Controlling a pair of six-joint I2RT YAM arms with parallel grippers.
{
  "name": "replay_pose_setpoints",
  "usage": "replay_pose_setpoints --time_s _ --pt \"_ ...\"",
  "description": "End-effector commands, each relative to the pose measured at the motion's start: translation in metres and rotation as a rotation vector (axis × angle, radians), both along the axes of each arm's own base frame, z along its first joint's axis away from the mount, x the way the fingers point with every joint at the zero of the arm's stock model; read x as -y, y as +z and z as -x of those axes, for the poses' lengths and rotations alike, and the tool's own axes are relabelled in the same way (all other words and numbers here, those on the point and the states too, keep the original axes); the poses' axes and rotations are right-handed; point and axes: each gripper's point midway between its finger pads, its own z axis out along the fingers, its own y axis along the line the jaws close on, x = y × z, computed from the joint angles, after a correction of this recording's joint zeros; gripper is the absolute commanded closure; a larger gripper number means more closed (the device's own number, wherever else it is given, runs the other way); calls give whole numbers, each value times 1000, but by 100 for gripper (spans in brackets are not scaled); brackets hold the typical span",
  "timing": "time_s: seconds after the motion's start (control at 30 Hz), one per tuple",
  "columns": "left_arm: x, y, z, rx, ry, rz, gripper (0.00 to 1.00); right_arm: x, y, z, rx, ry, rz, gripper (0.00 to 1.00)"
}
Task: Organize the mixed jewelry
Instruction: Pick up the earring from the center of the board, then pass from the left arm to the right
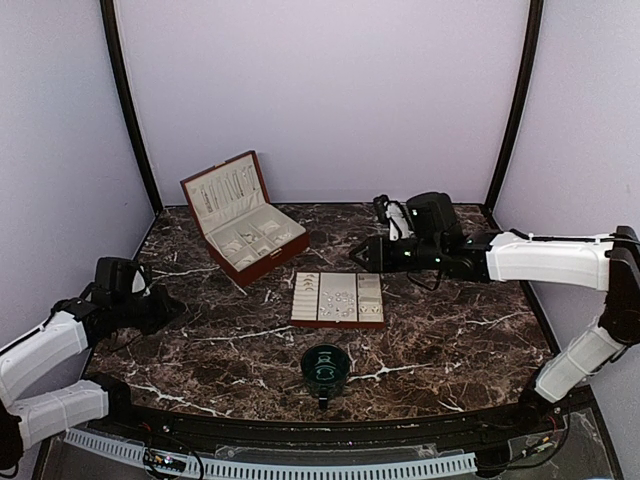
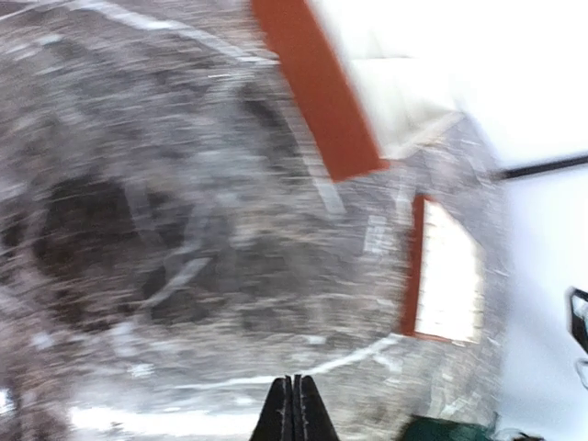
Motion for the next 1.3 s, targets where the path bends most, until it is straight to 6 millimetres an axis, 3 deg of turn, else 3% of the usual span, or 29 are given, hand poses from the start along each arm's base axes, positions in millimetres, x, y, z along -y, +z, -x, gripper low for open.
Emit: replay_pose_setpoints --time_s 0.0,0.17,0.3,0.47,0.87,1.07,1.27 --pt "55 54 -3 218 -257 260 100 -34 58 26 56 171 -270 58" --pt "102 98 5 300 -479 403 100 -64 83 61 84 362 -344 56" --pt "143 127 14 308 -651 479 100 -87 92 91 83 516 -359 57" --pt "175 162 25 343 -787 605 100 -105 99 110 78 588 -397 57" --pt "202 182 33 200 -827 787 100 -132 110 133 91 677 -449 63" --pt "199 184 18 217 -691 781 100 -136 103 111 97 521 -400 64" --pt "193 178 4 177 -517 876 100 -139 101 107 159 457 -407 60"
